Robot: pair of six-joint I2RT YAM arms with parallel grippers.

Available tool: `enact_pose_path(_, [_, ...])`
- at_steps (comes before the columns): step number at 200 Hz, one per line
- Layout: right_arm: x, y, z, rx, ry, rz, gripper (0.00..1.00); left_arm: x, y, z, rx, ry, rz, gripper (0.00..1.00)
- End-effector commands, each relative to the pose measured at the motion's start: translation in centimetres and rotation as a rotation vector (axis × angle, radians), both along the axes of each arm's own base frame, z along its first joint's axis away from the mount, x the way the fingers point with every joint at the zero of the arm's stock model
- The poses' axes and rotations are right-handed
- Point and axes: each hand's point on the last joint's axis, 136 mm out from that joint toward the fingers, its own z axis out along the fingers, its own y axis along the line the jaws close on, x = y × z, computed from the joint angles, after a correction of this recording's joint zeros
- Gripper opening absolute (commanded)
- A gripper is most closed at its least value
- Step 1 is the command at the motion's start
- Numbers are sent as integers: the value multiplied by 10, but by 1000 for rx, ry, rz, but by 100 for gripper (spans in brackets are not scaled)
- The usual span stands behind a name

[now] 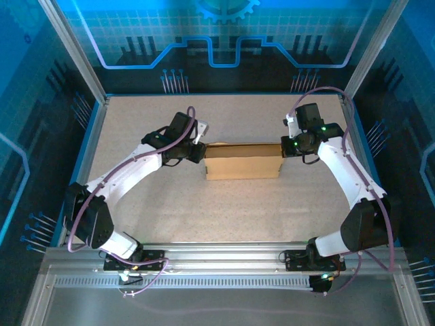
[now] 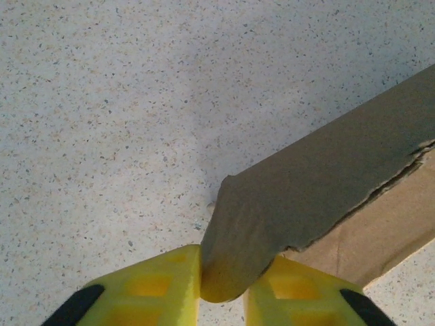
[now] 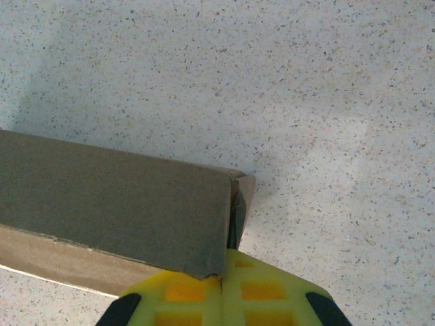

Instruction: Fold the paper box

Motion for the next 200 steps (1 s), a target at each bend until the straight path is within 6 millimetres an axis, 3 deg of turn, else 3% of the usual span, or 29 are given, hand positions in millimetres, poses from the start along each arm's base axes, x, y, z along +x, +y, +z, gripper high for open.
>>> enact_pose_path(1, [-22, -2, -16, 2, 111, 4, 0, 4, -7, 15, -26, -23, -4, 18])
enact_pose_path(62, [-24, -3, -16, -6, 115, 12, 0, -2, -14, 25, -82, 10, -7, 0])
enact_pose_path(143, [-26, -13, -11, -131, 86, 28, 0, -14, -34, 40, -251, 149, 37, 0])
enact_pose_path(200, [-24, -14, -13, -142, 97, 5, 0, -15, -34, 42, -279, 210, 101, 0])
